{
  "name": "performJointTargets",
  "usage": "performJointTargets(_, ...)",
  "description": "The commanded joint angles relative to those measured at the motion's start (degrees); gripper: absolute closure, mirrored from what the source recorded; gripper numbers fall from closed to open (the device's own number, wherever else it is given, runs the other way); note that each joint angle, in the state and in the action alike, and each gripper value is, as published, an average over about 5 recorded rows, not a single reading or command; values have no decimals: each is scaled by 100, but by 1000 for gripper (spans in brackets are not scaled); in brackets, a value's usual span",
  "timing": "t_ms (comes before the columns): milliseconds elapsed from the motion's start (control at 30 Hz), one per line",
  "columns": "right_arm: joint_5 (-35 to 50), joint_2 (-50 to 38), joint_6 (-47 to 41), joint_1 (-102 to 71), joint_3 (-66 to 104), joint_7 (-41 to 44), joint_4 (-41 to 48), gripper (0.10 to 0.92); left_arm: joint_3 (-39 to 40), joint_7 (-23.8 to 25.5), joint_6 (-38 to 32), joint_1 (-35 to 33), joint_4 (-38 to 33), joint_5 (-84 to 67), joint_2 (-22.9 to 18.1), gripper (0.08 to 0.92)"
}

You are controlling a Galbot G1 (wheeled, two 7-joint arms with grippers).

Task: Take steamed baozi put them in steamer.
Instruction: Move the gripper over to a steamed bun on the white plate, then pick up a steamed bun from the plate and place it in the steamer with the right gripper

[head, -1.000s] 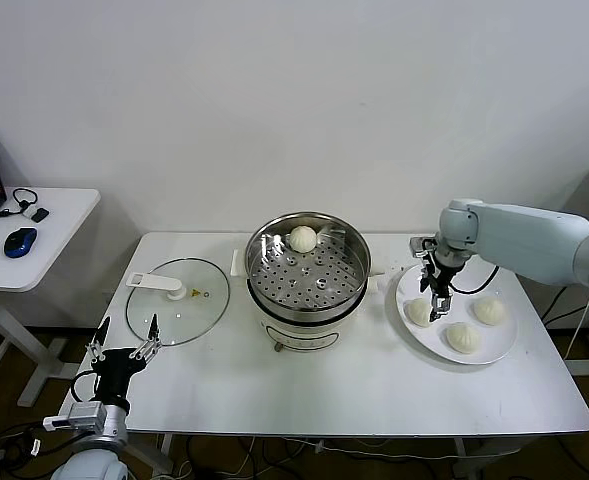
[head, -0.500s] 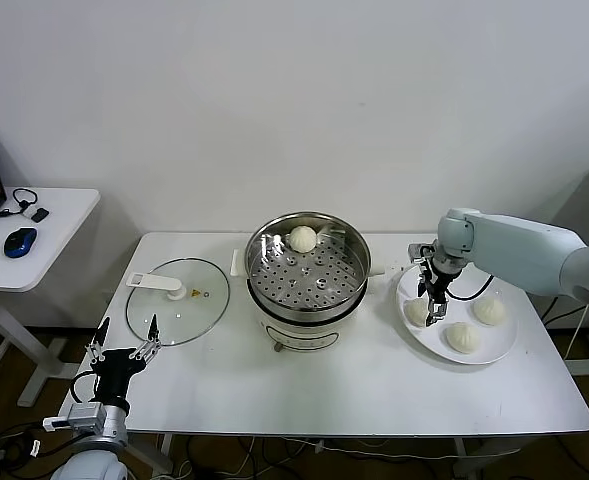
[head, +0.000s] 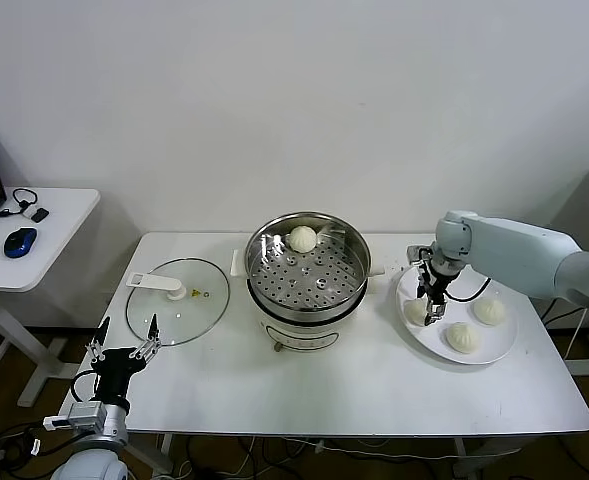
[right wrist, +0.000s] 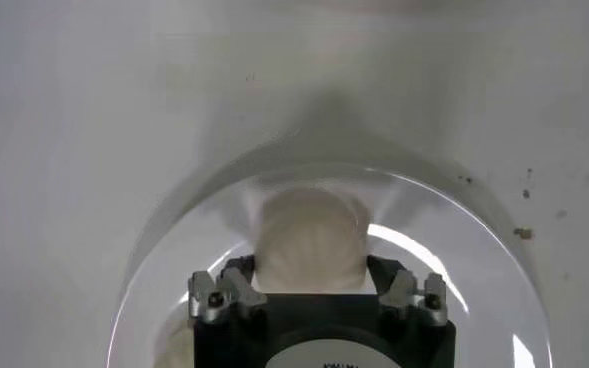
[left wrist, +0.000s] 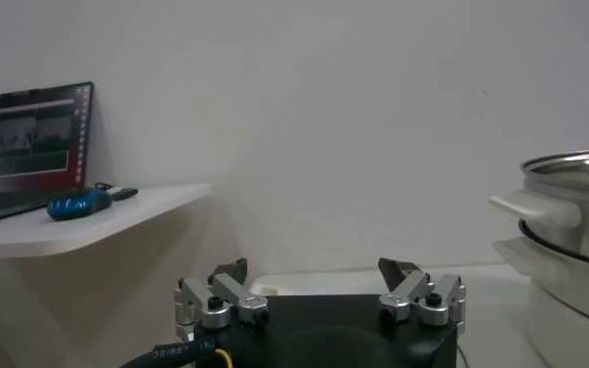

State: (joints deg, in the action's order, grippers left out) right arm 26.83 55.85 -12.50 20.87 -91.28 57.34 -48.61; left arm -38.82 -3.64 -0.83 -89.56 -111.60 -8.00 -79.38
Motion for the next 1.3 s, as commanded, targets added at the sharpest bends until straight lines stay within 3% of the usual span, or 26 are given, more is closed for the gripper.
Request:
performJointTargets(33, -60, -14, -6, 19, 24, -17, -33, 372, 18, 1, 2, -6, -9, 9, -20, 177)
performJointTargets(500, 285, -320, -89, 1008, -673, 28, -1076, 456, -4, 1, 24, -30, -94, 0, -27, 177)
performJointTargets(933, 1782, -238, -225, 3883, -1844, 180, -2776, 474, 25, 27, 89, -9, -237, -13, 22, 177)
performJointTargets(1300, 2792, 544, -456, 4829, -1805, 117, -3221, 474, 77, 55, 101, 5, -328, -30, 33, 177)
